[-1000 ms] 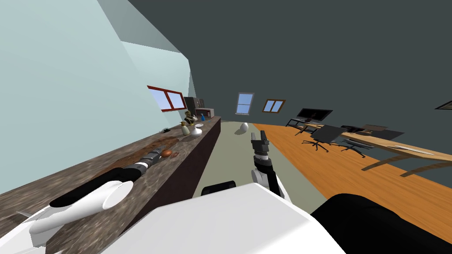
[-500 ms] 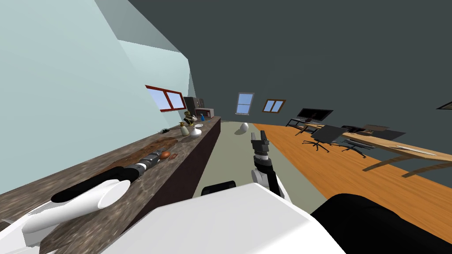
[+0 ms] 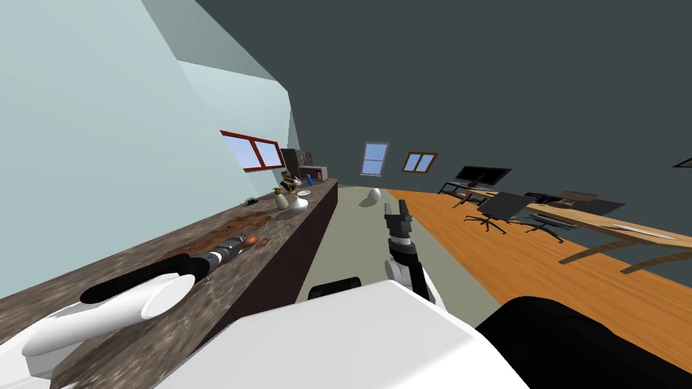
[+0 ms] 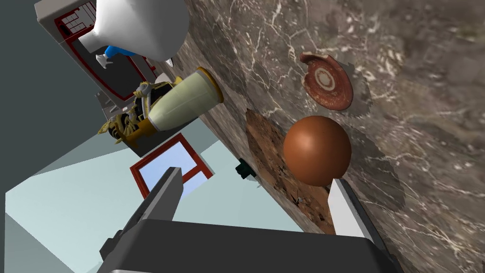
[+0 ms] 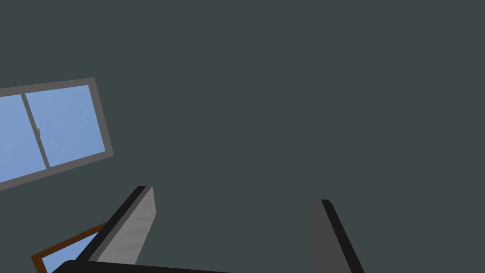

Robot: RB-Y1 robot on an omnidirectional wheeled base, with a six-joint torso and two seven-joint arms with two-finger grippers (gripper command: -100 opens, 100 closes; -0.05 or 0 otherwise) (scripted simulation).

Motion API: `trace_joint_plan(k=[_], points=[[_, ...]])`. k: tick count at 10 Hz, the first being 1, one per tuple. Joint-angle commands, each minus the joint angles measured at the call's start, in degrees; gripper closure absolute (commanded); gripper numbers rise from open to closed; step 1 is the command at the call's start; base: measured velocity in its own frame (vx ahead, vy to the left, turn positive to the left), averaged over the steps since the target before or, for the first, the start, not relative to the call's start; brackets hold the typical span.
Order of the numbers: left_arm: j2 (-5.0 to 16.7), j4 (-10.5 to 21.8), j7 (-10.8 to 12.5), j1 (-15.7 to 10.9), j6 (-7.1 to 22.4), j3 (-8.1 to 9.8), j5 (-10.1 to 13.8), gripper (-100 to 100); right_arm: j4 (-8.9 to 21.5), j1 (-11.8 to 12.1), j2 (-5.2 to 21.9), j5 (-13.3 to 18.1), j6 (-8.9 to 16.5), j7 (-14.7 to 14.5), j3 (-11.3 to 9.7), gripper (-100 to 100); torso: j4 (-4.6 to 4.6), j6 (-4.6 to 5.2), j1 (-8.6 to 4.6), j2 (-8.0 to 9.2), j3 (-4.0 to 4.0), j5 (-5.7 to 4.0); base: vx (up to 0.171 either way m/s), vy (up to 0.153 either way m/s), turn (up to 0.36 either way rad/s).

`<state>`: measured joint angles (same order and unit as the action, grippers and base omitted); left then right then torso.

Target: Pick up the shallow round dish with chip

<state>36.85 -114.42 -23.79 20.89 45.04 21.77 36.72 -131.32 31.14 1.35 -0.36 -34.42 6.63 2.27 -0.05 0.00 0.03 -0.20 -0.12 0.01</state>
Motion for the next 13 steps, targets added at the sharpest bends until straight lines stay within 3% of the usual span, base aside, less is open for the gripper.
trace_joint_plan(k=[1,5,13], points=[[0.25,0.09,-0.03,-0.11,1.94,0.08,0.26,-100,0.00,0.00,0.00,0.00,0.00,0.00,0.00,0,0.00,0.00,0.00,0.00,0.00,0.00,0.025,0.005,-0.001],[2.21,0.55,-0.44,-0.53,8.44,0.41,2.79,-100,0.00,0.00,0.00,0.00,0.00,0.00,0.00,0,0.01,0.00,-0.02,0.04,0.02,0.00,0.052,0.002,0.002],[3.83,0.87,-0.58,-0.90,18.90,0.43,5.08,-100,0.00,0.00,0.00,0.00,0.00,0.00,0.00,0,-0.01,0.00,-0.01,-0.04,-0.02,0.00,0.052,0.004,0.002]])
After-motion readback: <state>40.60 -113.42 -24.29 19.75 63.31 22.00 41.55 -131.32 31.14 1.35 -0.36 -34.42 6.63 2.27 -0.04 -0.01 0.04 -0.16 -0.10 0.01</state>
